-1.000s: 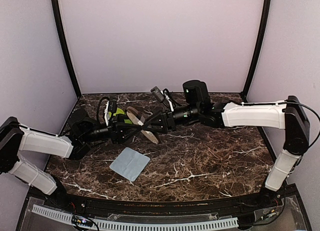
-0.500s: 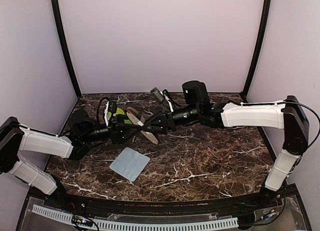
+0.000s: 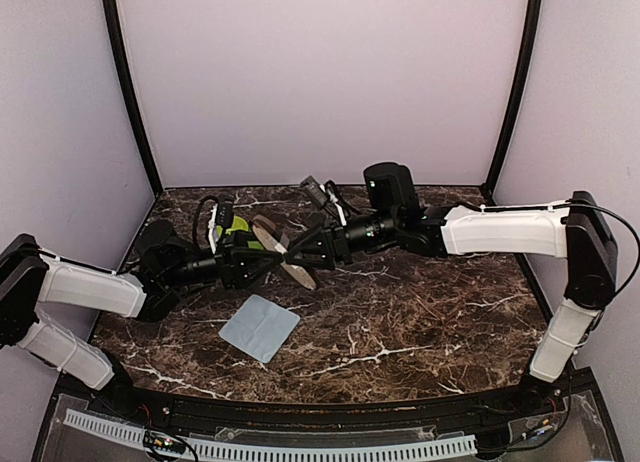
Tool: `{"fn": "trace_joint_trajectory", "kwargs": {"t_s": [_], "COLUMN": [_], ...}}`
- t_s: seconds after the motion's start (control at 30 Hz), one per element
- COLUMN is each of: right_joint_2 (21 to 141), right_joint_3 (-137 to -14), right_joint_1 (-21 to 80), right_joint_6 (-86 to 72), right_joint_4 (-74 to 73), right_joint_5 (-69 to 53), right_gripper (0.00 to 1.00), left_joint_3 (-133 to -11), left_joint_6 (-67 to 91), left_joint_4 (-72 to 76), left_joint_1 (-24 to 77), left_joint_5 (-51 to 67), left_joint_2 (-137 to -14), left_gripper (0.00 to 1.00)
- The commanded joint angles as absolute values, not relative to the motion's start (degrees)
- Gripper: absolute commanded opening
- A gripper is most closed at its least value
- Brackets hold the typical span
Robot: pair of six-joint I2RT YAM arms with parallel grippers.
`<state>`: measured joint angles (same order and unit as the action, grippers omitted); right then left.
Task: Organize the sunglasses
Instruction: Open the sunglasses case.
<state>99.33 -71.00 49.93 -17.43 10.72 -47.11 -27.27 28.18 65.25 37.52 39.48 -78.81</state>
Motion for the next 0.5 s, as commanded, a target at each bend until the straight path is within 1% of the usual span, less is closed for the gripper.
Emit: {"fn": "trace_joint_trajectory", "kwargs": {"t_s": [0.0,0.23,0.37,0.47], "right_joint_2": [99.12,99.49,100.55,101.1], "right_joint_3": [-70.52,-70.55,-70.49,-70.76], "right_joint_1": [48.41,44.09,42.39,41.78], "right_joint_6": [-19.26,-23.83,-25.72,-25.54], "right_joint_4": [14.13,14.97,14.4,12.46], "right_joint_5": [-50.04,-52.99,-53.16,-51.58], "right_gripper": [0.47,0.47,0.51,0.57], "left_joint_3": [-26.24,-26.01,-26.16,-26.74], "left_joint_6": [26.66,23.68,24.38,24.61], "left_joint_4": [69.08,68.82,69.35,69.03], "left_joint_1": [37.62,38.64,39.02,39.54], "left_joint_5": [41.16,45.26,46.6,48.01], "left_joint_2": [-77.01,-74.78,-73.98,-73.42], "left_gripper": [0.0,0.0,0.0,0.0]}}
